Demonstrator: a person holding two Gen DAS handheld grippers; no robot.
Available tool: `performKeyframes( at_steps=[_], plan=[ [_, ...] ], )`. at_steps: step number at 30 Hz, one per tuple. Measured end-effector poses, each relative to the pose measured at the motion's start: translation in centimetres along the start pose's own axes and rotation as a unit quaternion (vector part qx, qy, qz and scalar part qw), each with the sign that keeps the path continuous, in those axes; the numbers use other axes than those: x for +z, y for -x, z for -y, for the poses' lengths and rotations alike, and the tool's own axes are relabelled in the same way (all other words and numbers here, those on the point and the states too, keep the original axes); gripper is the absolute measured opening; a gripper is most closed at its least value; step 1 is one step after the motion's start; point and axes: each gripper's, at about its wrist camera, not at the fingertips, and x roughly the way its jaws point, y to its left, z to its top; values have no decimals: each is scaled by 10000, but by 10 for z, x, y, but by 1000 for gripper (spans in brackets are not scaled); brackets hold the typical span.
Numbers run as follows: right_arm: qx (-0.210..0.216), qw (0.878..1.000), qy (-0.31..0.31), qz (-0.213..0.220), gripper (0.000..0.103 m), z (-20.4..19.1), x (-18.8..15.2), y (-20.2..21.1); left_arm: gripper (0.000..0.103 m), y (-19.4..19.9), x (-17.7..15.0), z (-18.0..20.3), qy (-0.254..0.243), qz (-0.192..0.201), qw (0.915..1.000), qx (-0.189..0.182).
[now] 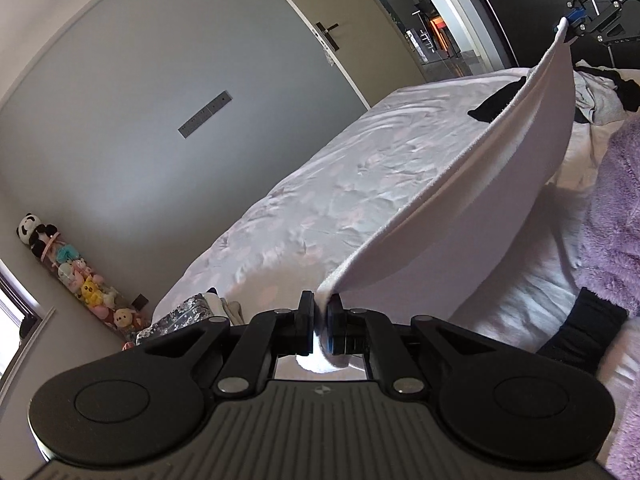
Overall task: Fold clothes
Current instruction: 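Lift the hem with both grippers and fold it over toward the collar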
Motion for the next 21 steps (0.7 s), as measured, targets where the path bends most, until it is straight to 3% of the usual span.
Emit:
performKeyframes(
  at_steps=[21],
  plan=[
    [673, 9948, -520, -556, 10, 18, 29, -265, 4, -240, 14, -39, -60, -1088, 9931, -445]
  ],
)
